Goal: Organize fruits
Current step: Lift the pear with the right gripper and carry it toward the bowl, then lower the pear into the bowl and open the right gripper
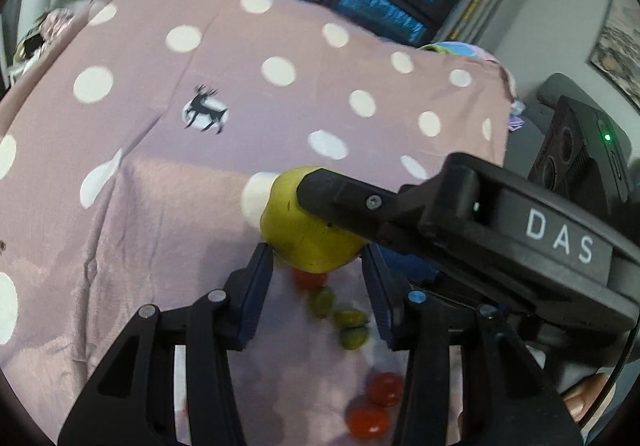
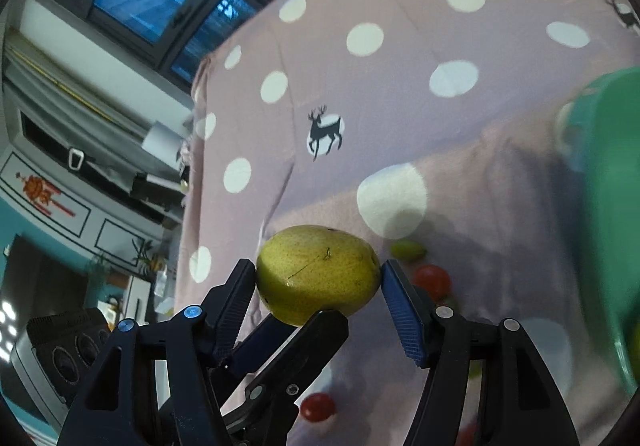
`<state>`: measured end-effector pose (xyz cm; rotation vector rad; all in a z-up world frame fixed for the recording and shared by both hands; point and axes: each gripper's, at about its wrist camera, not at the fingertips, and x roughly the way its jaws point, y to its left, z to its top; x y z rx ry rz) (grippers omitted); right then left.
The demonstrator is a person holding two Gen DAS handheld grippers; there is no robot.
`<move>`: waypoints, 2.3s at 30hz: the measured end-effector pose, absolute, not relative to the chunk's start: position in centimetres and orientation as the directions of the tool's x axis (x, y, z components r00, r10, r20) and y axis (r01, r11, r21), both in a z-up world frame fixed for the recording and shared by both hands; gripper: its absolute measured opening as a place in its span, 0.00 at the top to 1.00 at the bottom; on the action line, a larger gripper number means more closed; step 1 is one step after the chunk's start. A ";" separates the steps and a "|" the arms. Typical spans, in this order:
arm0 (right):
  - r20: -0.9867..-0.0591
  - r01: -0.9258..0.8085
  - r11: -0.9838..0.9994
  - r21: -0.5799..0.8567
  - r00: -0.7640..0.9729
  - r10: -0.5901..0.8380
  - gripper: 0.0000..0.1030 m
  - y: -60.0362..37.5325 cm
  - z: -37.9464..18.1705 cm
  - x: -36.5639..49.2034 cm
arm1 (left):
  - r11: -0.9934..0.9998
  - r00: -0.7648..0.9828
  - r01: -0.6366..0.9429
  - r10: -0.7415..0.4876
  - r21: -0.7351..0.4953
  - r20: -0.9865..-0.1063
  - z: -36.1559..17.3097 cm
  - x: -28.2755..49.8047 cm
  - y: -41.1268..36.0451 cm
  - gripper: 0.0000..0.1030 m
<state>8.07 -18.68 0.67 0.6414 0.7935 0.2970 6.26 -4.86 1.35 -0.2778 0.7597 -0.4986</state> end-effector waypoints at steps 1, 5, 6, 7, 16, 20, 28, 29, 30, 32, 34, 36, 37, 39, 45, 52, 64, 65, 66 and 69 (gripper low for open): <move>-0.558 -0.013 0.774 0.633 0.686 0.467 0.35 -18.9 1.0 7.6 | 0.844 0.623 0.342 -0.533 -0.413 -0.573 1.7 6.0 -5.2 0.56; -0.519 -0.007 0.784 0.621 0.746 0.418 0.35 -20.3 2.9 5.5 | 0.818 0.633 0.400 -0.573 -0.414 -0.521 3.2 4.8 -6.6 0.56; -0.511 -0.004 0.784 0.621 0.756 0.409 0.35 -20.7 3.2 5.1 | 0.813 0.634 0.412 -0.580 -0.412 -0.511 3.5 4.5 -6.9 0.56; -0.506 -0.001 0.784 0.621 0.764 0.401 0.35 -21.0 3.4 4.8 | 0.808 0.635 0.422 -0.588 -0.412 -0.501 3.8 4.3 -7.3 0.56; -0.487 0.070 0.782 0.620 0.815 0.313 0.35 -24.3 4.7 1.8 | 0.753 0.596 0.508 -0.658 -0.417 -0.460 5.0 2.6 -10.7 0.55; -0.493 0.115 0.778 0.618 0.827 0.269 0.35 -25.7 4.8 0.8 | 0.727 0.566 0.536 -0.686 -0.429 -0.457 5.0 2.2 -12.2 0.55; -0.517 0.218 0.763 0.608 0.838 0.173 0.35 -28.8 4.3 -1.1 | 0.667 0.477 0.585 -0.743 -0.461 -0.470 4.6 2.3 -15.5 0.55; -0.520 0.231 0.758 0.611 0.838 0.164 0.35 -29.2 4.2 -1.3 | 0.662 0.467 0.591 -0.747 -0.461 -0.473 4.5 2.3 -16.0 0.55; -0.524 0.243 0.753 0.612 0.838 0.155 0.35 -29.6 4.1 -1.6 | 0.656 0.457 0.597 -0.751 -0.462 -0.476 4.4 2.3 -16.4 0.55; -0.531 0.265 0.744 0.613 0.836 0.140 0.35 -30.2 3.9 -1.9 | 0.644 0.438 0.608 -0.760 -0.464 -0.481 4.2 2.2 -17.2 0.55; -0.537 0.285 0.734 0.616 0.834 0.127 0.35 -31.0 3.7 -2.2 | 0.637 0.424 0.615 -0.764 -0.465 -0.485 4.0 2.1 -17.9 0.55; -0.544 0.305 0.724 0.618 0.831 0.114 0.35 -31.7 3.4 -2.5 | 0.628 0.406 0.621 -0.770 -0.469 -0.492 3.8 2.1 -18.6 0.55; -0.548 0.314 0.721 0.618 0.829 0.108 0.35 -32.0 3.2 -2.6 | 0.622 0.395 0.624 -0.773 -0.472 -0.496 3.6 2.1 -19.1 0.55; -0.561 0.339 0.715 0.611 0.823 0.090 0.35 -32.6 3.0 -2.9 | 0.615 0.380 0.627 -0.777 -0.479 -0.501 3.3 2.1 -19.6 0.55; -0.591 0.397 0.691 0.603 0.805 0.053 0.35 -34.1 2.0 -3.2 | 0.589 0.323 0.636 -0.790 -0.499 -0.521 2.4 2.2 -21.4 0.55; -0.630 0.451 0.655 0.607 0.775 0.050 0.35 -35.5 0.6 -3.2 | 0.586 0.278 0.631 -0.783 -0.509 -0.557 1.2 2.2 -22.7 0.55; -0.653 0.478 0.633 0.609 0.756 0.057 0.35 -36.2 -0.4 -2.9 | 0.596 0.266 0.630 -0.768 -0.499 -0.582 0.6 2.3 -23.6 0.55; -0.653 0.479 0.632 0.609 0.755 0.057 0.35 -36.2 -0.4 -3.0 | 0.596 0.266 0.630 -0.768 -0.499 -0.582 0.6 2.3 -23.6 0.55; -0.653 0.479 0.631 0.610 0.755 0.058 0.35 -36.3 -0.4 -2.9 | 0.596 0.266 0.630 -0.767 -0.498 -0.583 0.6 2.3 -23.6 0.55; -0.655 0.482 0.625 0.614 0.753 0.062 0.35 -36.4 -0.6 -2.9 | 0.602 0.268 0.629 -0.762 -0.492 -0.589 0.6 2.2 -23.6 0.56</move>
